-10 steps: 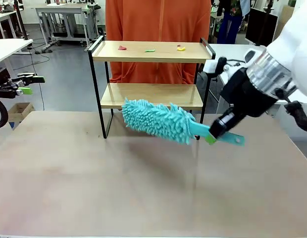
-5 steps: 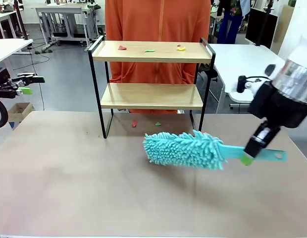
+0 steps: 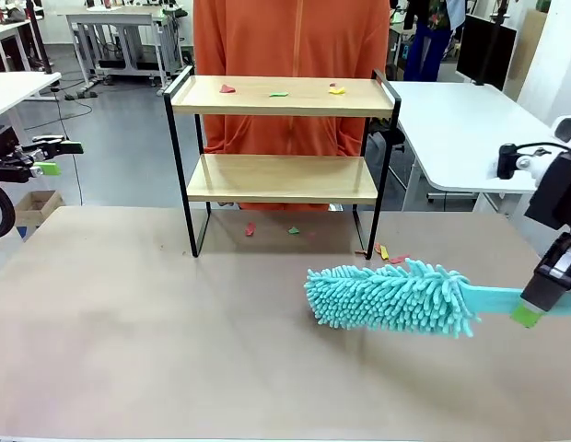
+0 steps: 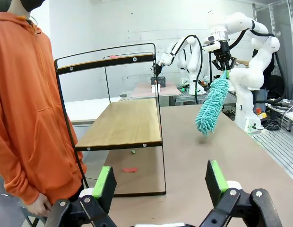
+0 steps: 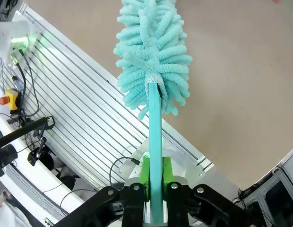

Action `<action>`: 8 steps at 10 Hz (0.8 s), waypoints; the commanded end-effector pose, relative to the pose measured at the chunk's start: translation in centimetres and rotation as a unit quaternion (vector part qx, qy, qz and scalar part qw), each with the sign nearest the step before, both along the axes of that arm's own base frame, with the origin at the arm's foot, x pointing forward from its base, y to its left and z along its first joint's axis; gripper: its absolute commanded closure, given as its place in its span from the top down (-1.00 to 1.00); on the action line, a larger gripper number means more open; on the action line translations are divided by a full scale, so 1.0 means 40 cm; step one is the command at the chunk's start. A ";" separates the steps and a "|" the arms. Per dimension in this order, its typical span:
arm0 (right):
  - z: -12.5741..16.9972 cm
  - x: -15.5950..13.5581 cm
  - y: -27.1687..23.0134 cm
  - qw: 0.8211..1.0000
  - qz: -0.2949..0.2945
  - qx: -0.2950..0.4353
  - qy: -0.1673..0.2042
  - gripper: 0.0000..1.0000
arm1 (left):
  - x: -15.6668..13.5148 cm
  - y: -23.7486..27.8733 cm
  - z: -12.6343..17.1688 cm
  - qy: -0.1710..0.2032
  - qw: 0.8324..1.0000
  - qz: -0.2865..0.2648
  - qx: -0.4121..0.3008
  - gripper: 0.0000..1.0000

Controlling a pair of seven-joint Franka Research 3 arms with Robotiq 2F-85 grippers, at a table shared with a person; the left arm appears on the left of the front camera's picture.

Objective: Clean the shelf.
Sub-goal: Clean the specific section of the Shelf indicated by the human with the Duster.

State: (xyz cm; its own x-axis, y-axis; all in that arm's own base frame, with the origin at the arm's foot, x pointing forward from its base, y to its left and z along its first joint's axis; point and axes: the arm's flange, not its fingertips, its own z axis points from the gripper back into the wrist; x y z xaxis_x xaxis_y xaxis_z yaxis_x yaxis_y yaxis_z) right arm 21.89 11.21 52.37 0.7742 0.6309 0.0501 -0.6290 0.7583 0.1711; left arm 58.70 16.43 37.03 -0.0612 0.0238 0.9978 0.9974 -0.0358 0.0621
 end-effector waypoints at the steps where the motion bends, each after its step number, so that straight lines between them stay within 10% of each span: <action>1: -0.004 0.002 0.012 1.000 0.007 -0.001 0.001 -0.74 | -0.002 -0.001 0.008 -0.005 1.000 -0.001 0.001 1.00; 8: -0.004 0.002 0.012 1.000 0.007 -0.001 0.001 -0.74 | -0.002 -0.001 0.008 -0.005 1.000 -0.001 0.001 1.00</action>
State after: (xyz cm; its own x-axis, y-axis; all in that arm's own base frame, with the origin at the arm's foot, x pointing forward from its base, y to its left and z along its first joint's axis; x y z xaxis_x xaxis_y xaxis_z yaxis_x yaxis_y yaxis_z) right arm 21.89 11.58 52.15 0.7722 0.6341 0.0397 -0.6311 0.7582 0.1639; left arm 58.70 16.43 37.03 -0.0612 0.0238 0.9978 0.9974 -0.0358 0.0621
